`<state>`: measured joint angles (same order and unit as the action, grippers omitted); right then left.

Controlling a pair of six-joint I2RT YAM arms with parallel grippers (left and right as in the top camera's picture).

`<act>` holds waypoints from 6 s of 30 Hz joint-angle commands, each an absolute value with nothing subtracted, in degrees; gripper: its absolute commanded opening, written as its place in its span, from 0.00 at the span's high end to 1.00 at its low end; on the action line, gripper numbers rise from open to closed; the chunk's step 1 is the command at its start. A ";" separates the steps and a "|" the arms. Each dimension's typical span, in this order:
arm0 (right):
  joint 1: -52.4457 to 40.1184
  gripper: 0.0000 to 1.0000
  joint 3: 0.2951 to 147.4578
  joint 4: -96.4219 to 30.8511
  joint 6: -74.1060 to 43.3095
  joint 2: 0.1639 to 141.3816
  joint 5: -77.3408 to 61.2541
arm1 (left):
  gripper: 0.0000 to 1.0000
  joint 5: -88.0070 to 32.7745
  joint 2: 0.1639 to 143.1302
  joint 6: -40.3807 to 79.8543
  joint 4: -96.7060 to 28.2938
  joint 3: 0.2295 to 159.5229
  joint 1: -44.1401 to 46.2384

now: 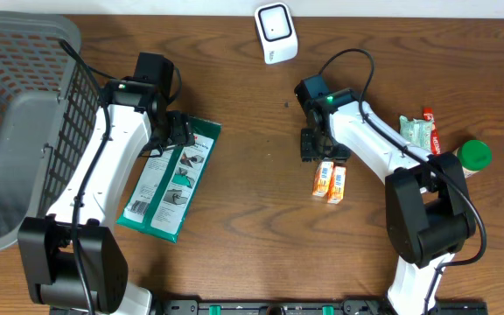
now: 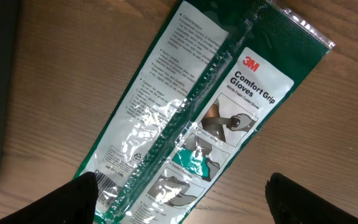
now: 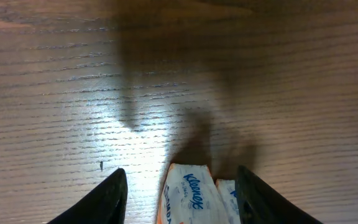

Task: Scan the item barcode

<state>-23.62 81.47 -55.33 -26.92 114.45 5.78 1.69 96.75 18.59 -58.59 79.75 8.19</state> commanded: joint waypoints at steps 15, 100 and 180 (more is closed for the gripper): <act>-25.71 0.51 81.10 -56.25 -27.38 113.16 5.61 | 0.13 2.20 96.55 18.50 -58.87 80.55 8.05; -34.20 0.32 83.70 -63.99 -11.92 112.84 -3.55 | 0.13 2.20 96.55 18.48 -58.87 80.55 8.05; -39.29 0.41 84.64 -42.98 -15.05 111.83 -15.35 | 0.13 2.20 96.55 18.48 -58.87 80.55 8.05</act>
<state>-40.62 81.32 -43.16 -17.50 113.43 -9.50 1.69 96.75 18.57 -58.57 79.75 8.19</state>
